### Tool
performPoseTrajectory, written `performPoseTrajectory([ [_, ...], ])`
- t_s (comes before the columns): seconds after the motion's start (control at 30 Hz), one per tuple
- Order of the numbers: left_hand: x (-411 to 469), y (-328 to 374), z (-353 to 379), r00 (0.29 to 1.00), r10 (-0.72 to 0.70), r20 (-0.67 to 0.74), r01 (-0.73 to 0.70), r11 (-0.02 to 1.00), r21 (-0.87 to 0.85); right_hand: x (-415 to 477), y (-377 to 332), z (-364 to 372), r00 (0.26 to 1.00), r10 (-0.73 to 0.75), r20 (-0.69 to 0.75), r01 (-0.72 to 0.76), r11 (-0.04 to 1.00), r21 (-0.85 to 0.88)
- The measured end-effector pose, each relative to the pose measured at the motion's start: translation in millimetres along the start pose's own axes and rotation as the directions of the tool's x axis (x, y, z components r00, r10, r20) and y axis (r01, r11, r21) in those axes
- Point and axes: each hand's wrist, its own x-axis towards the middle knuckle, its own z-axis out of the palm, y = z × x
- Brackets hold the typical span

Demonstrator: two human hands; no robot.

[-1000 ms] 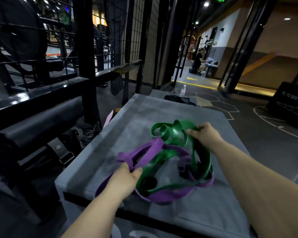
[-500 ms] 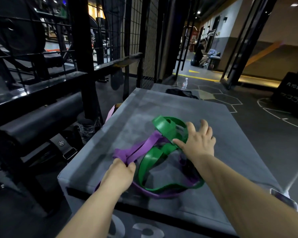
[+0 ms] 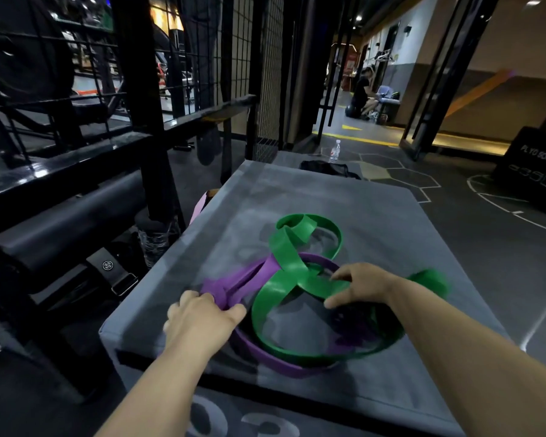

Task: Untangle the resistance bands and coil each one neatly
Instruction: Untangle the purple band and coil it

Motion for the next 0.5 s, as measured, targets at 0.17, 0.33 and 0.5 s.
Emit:
performPoseTrajectory([
  [0.17,-1,1,3,0.989,-0.009,0.146,0.020,0.997,-0.071,1,18,-8,0.959,0.074,-0.275,-0.040,0.991,0.127],
  [0.33,-1,4,-1,0.990,0.009,0.140,0.015,0.986,-0.168,-5,39,-29,0.805,0.321,-0.499,-0.161,0.928,0.337],
  [0.5,-2,11,-7,0.999,-0.004,0.049,0.021,0.934,-0.356,-6,55,-24,0.821,0.349,-0.452,-0.309,0.937,0.163],
])
